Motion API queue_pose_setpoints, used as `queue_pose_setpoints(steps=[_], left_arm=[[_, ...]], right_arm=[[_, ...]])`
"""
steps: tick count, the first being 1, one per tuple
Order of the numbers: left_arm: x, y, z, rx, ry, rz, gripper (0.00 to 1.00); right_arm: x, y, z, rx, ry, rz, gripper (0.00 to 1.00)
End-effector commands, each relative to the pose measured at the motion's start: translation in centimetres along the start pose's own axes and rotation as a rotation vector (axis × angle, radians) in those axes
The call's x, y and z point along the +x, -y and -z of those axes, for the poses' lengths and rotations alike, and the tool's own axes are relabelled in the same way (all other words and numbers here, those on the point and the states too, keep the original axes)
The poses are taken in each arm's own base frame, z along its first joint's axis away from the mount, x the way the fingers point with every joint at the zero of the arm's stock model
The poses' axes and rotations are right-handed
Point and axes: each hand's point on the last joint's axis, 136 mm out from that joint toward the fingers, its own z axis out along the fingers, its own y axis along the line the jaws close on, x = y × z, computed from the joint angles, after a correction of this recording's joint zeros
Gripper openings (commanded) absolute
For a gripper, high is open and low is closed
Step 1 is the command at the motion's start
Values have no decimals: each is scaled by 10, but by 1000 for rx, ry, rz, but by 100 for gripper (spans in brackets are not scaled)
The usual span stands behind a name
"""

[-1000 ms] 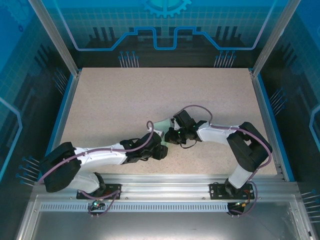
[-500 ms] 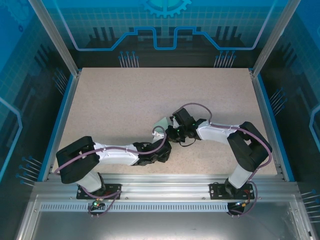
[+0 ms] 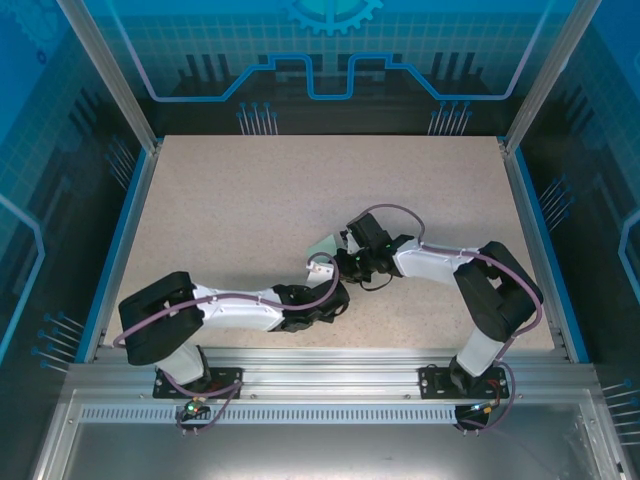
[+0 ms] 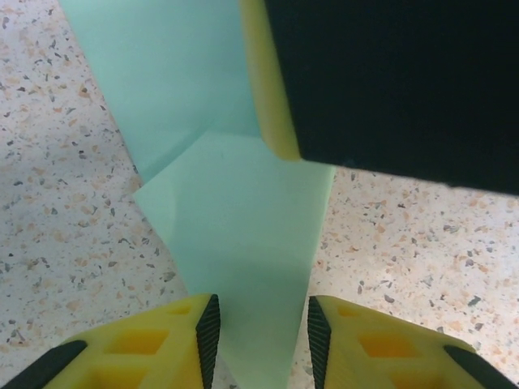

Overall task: Fold a paper plane with a square sheet of paper (pick it up from the middle)
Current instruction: Fourth fold the wing at the center of the table.

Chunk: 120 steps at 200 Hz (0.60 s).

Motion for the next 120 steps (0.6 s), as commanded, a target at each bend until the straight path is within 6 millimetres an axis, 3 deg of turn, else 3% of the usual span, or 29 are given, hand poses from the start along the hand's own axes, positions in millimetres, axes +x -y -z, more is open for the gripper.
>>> queue_pose_setpoints(steps=[1, 34, 120], left_arm=[[-3, 4, 0, -19, 13, -9, 36], [-1, -2, -1, -44, 14, -4, 37], [3, -11, -2, -72, 17, -21, 20]], right_arm=[[-2, -4, -1, -18, -23, 7, 16], [-3, -7, 0, -26, -25, 14, 17], [-6, -8, 3, -21, -25, 23, 23]])
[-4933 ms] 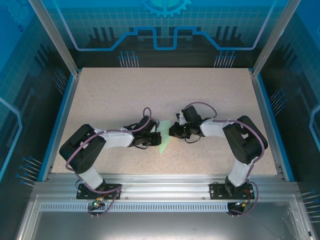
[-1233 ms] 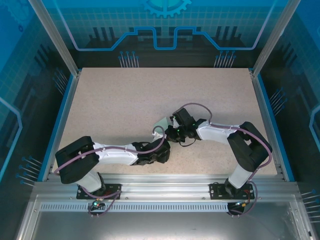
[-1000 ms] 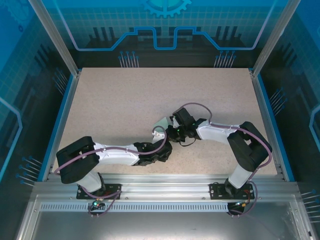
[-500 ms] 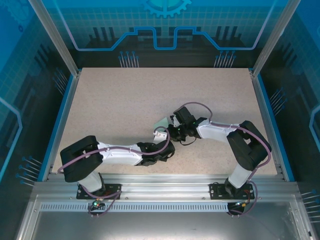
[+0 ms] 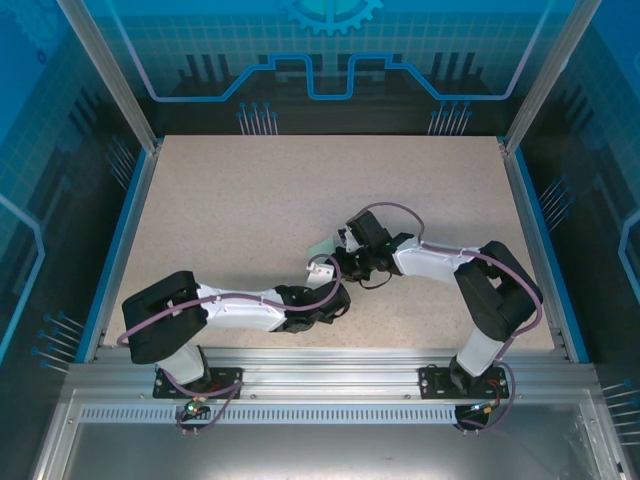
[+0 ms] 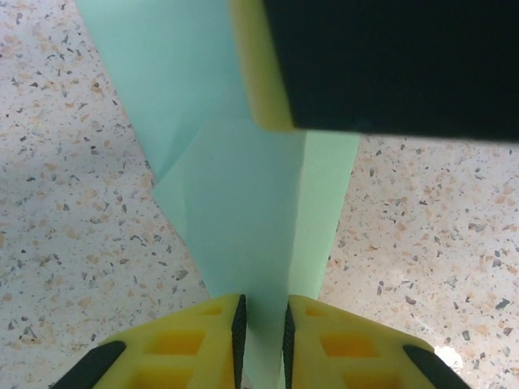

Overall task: Fold a paper plane with a square sheet of paper (pick it up from the middle)
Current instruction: Fourth fold the wing at the center of the table.

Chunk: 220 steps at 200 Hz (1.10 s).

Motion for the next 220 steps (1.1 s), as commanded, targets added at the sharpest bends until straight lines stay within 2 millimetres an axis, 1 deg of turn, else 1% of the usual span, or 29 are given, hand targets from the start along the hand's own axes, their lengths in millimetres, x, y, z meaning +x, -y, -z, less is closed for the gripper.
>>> queue_pose_setpoints(steps=[1, 21, 44, 78, 108, 129, 142, 161, 171, 186, 220], left_arm=[[1, -6, 0, -39, 13, -9, 20], [2, -7, 1, -38, 14, -14, 18], [3, -8, 1, -32, 13, -8, 17], [4, -12, 3, -5, 26, 48, 17], [8, -17, 4, 52, 31, 123, 17], [8, -19, 5, 94, 40, 163, 17], [11, -21, 5, 115, 36, 184, 18], [11, -20, 4, 168, 31, 221, 18], [13, -19, 3, 196, 25, 237, 18], [14, -17, 2, 229, 15, 248, 19], [11, -7, 1, 297, 5, 227, 20]], right_arm=[[-4, -1, 1, 1, -15, 4, 23], [-5, -2, 3, 2, -17, 15, 26], [-7, -2, 4, 7, -19, 22, 27], [-9, -4, 11, -3, -9, 40, 38], [-11, -8, 24, -29, 14, 77, 43], [-11, -12, 37, -46, 43, 122, 49], [-11, -11, 46, -46, 64, 136, 51], [-10, -11, 56, -70, 82, 154, 54], [-11, -14, 60, -86, 88, 170, 54], [-7, -15, 60, -98, 71, 189, 54], [0, -14, 45, -117, 19, 196, 50]])
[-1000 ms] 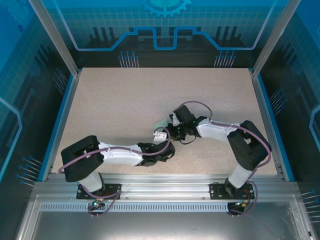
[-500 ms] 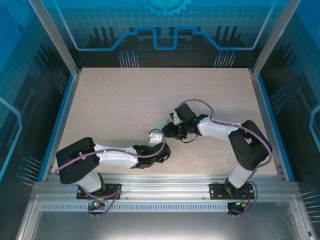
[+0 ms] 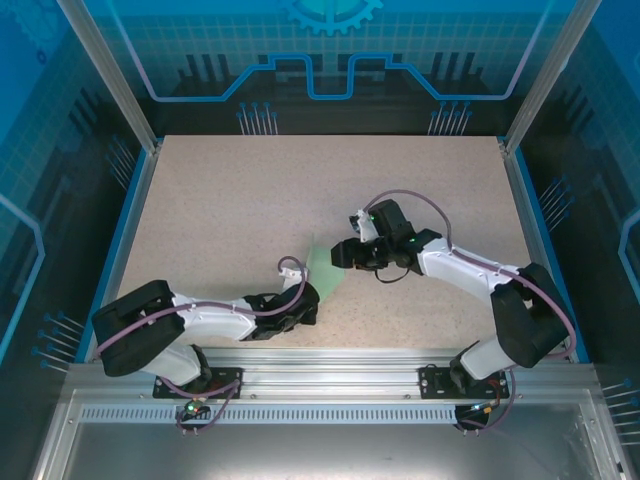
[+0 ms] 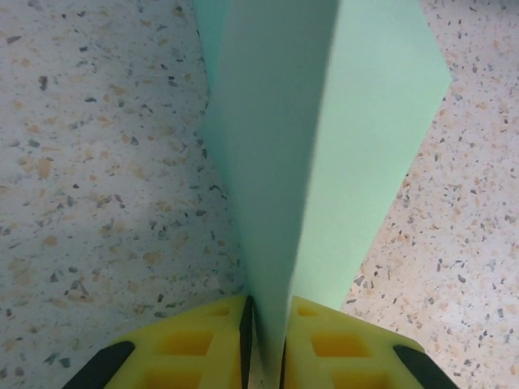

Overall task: Fold a paper plane with a square sheet of paper (pick it up from the middle)
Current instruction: Fourth fold the wing at the center of the table.

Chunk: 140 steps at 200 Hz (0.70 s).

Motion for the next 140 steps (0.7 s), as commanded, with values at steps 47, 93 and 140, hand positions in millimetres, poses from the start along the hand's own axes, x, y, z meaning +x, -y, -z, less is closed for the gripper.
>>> queue_pose_setpoints(steps=[47, 93, 140], left_arm=[[-5, 21, 1, 143, -27, -8, 19], [-7, 9, 6, 115, -32, -32, 21], [-23, 22, 21, 136, -11, -68, 40]], right_arm=[[24, 7, -24, -33, -113, 20, 49], [30, 11, -35, -27, -143, 15, 40], [27, 21, -34, 20, -125, 3, 43]])
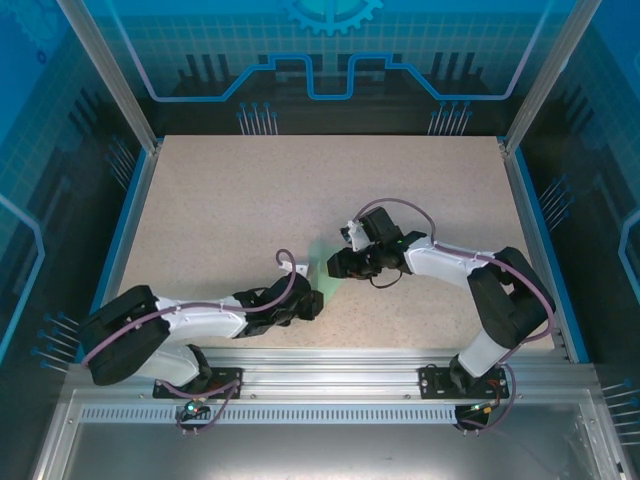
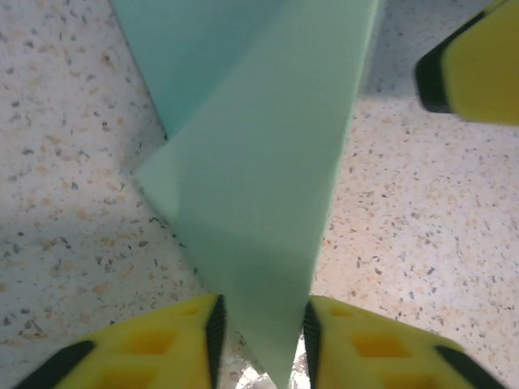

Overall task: Fold a paper plane with a square sheet of paper (pick it up from the middle)
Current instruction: Fourth fold the wing at the center of the table.

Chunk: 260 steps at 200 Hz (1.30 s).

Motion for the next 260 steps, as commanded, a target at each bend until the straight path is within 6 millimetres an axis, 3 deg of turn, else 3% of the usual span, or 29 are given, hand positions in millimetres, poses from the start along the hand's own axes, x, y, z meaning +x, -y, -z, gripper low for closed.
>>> queue_pose_setpoints(steps=[1, 61, 87, 126, 153, 168, 198, 203, 230, 260], left_arm=[[-8, 6, 7, -1, -9, -32, 40], [-23, 8, 5, -48, 9, -12, 42], [-27, 13, 8, -26, 27, -8, 42], [-28, 15, 11, -20, 21, -27, 33], [-29, -6, 9, -128, 22, 16, 24], [-30, -15, 6, -135, 19, 62, 22], [-32, -10, 0, -89, -3, 65, 22], [-31, -8, -2, -83, -13, 61, 22], [-29, -9, -11, -97, -35, 61, 20], [-30, -15, -18, -130, -39, 72, 19]], right_arm=[[5, 7, -3, 22, -8, 3, 43], [14, 22, -1, 42, -10, -32, 43], [12, 17, -5, -10, -16, -37, 42], [5, 12, -14, -49, -31, -33, 42], [4, 7, -18, -74, -38, -21, 42], [6, 7, -19, -71, -46, -13, 39], [16, 16, -25, -30, -82, -14, 32], [8, 10, -25, -35, -69, 1, 32], [8, 13, -31, -15, -83, 1, 31], [7, 17, -32, 34, -85, 1, 21]])
